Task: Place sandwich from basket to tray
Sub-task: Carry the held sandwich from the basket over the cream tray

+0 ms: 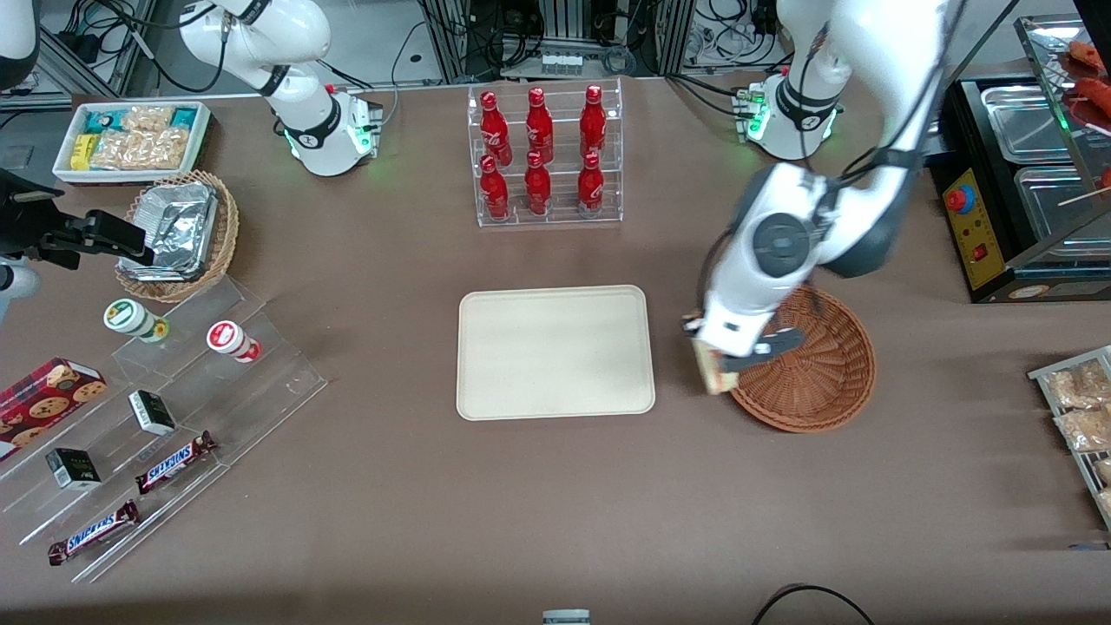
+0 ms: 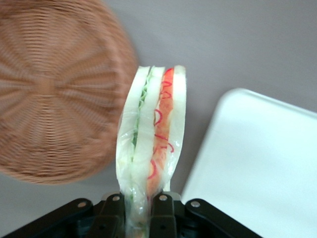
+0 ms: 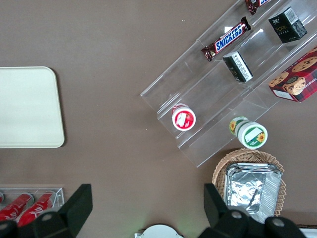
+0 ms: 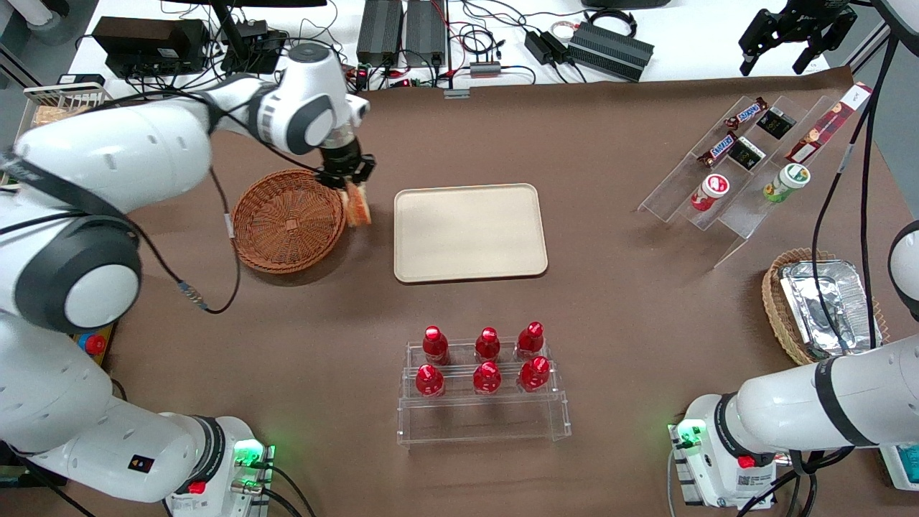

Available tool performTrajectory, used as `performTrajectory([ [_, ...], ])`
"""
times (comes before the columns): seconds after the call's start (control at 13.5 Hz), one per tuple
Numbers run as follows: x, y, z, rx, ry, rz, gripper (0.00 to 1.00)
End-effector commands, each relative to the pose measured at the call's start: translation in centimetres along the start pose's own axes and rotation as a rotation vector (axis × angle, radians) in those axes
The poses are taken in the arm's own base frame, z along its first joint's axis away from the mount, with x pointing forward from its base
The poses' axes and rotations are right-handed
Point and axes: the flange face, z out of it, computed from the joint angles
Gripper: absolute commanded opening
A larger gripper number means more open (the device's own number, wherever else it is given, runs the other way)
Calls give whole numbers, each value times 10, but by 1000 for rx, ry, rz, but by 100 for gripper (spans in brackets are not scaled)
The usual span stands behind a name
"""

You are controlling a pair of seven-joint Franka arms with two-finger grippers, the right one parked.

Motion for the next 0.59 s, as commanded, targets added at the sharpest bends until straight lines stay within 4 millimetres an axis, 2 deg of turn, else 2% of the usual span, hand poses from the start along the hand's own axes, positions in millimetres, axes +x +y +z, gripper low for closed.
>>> performTrajectory([
  [0.0, -10, 69, 22, 5, -2, 78, 0],
  [0.22, -41, 125, 33, -11, 10, 109, 0],
  [0.3, -58, 144, 41, -10, 8, 121, 0],
  [0.52, -81, 183, 60, 2, -6, 100, 0],
])
